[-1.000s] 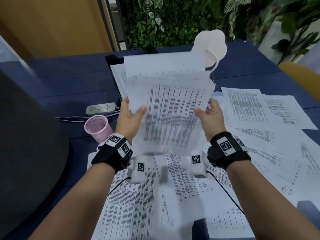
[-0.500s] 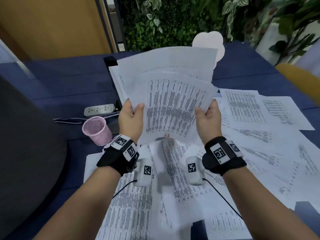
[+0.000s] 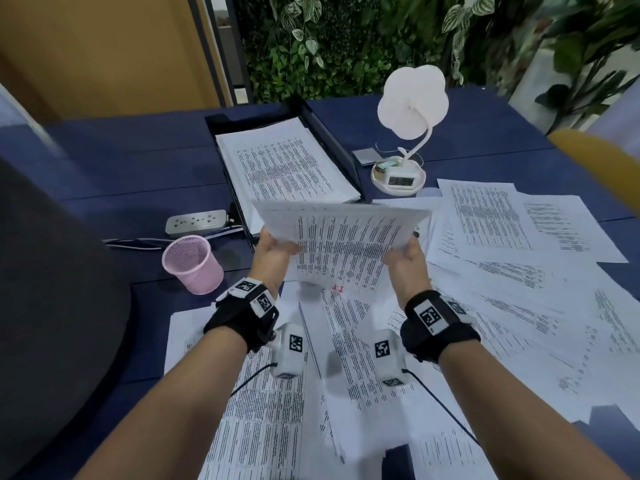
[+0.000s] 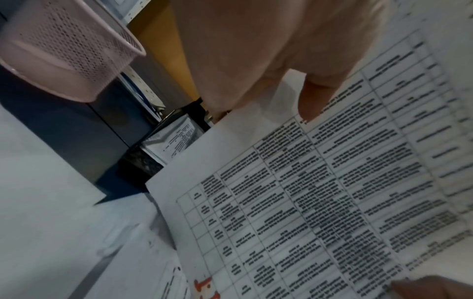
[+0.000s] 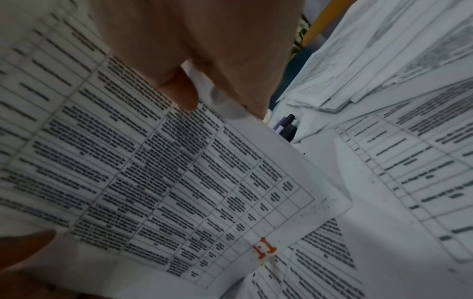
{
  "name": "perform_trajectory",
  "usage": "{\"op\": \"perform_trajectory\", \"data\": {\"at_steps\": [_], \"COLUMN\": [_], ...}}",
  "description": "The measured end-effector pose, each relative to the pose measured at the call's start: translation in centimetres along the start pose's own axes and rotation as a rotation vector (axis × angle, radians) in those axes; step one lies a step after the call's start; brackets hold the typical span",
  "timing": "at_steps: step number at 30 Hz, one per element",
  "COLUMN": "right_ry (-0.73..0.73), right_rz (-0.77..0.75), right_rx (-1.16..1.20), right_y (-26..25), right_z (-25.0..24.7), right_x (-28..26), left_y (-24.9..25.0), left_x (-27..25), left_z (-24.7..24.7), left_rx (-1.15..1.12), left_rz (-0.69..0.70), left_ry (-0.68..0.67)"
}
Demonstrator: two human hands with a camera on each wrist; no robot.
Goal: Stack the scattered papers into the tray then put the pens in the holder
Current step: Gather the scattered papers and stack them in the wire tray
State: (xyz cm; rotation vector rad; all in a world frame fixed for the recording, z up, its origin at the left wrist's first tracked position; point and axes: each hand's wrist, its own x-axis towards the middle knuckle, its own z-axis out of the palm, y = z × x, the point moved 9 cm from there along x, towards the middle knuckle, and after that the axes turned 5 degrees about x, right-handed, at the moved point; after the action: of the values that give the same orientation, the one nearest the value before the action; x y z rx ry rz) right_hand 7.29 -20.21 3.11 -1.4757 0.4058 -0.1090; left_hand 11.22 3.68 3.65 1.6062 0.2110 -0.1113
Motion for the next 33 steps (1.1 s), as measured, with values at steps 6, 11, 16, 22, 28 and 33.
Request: {"op": "perform_trajectory", "data": {"at_steps": [6,11,16,22,28,33], "right_ry": [0.04,-0.093,0.016,-0.061,-0.256,-0.183], "right_rz": [-0.093,0.046,0.087,0.304,0.398,0.335], "right_rx": [-0.064,-0.186,-0.215,-0.573,-0.835,-0.716], "right_y": [-1.5,0.2,2.0,7.6,11.1,10.0], "right_z": [-0.4,0.7,-1.6,-3.6,-3.4,-3.1], "right_x": [0.1,-0.2,0.2,0.6,-0.5,0.0], "left_y": [1.3,1.1,1.4,-4.1,-12.5,-11.6], "left_x": [0.1,-0.3,-1.0,-1.2,-2.8,-1.9], "left_z": [0.2,0.6,0.0,1.0,-0.4,-1.5], "left_rx": [0.047,0.206,0.233,0.731,0.738,0.61], "left_rz": [0.119,0.125,0.12,-0.029,-0.268,-0.223], "left_ry": [0.047,0.017,0.034,-0.139,-0.241,-0.173]}}
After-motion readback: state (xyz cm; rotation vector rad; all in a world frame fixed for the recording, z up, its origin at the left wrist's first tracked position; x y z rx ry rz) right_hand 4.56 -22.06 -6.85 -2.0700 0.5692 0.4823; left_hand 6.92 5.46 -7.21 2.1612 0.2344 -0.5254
